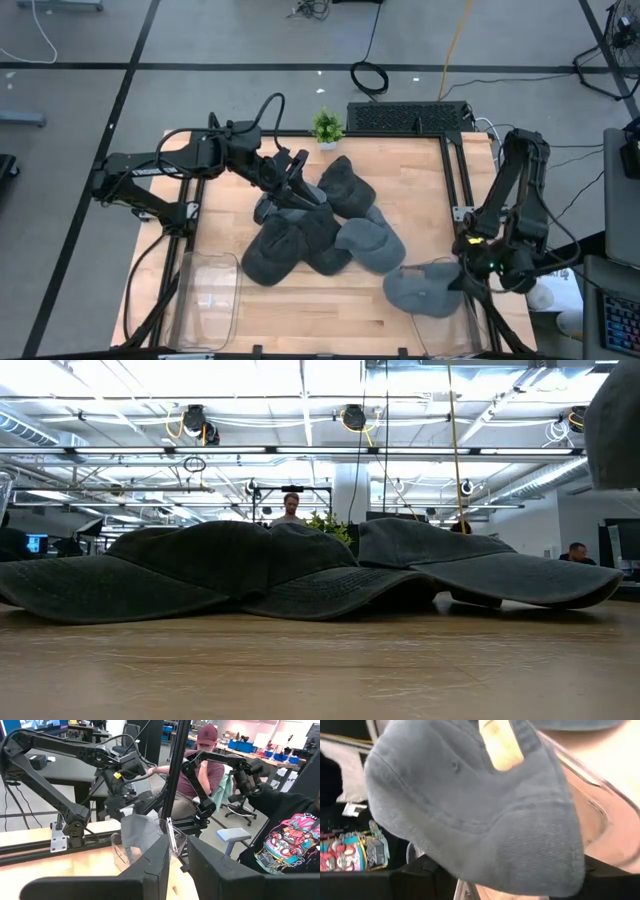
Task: Pick & Place hat
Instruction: Put the top gray cap into the right transparent bin
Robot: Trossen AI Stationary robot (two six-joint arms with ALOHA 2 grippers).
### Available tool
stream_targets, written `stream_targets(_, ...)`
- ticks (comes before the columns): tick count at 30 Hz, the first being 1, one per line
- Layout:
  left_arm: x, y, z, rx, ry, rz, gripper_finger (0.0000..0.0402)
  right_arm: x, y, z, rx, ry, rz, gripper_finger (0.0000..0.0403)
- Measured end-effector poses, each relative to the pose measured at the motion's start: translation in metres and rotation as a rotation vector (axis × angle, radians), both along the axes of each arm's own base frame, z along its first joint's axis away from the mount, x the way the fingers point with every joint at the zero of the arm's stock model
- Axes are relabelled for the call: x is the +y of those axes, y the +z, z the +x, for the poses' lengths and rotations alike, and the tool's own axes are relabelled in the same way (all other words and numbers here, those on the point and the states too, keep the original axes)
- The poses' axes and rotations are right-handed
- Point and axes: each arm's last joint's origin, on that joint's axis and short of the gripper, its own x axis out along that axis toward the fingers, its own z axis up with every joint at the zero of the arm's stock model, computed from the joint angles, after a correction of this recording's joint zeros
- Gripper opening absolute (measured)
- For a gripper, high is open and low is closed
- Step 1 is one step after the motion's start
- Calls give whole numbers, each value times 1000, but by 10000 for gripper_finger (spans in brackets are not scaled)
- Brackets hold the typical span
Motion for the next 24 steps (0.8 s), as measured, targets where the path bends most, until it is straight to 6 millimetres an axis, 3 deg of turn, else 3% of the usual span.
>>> stream_targets(9,0,-1,0,16,0,-4,76,-19,-6,-8,172,-78,-43,222)
stream_targets(15,0,-1,0,17,0,-4,76,-36,-11,-12,213,-281,-149,222)
stream_targets(24,0,-5,1,46,0,-4,76,-41,-10,-7,-28,-311,-280,221)
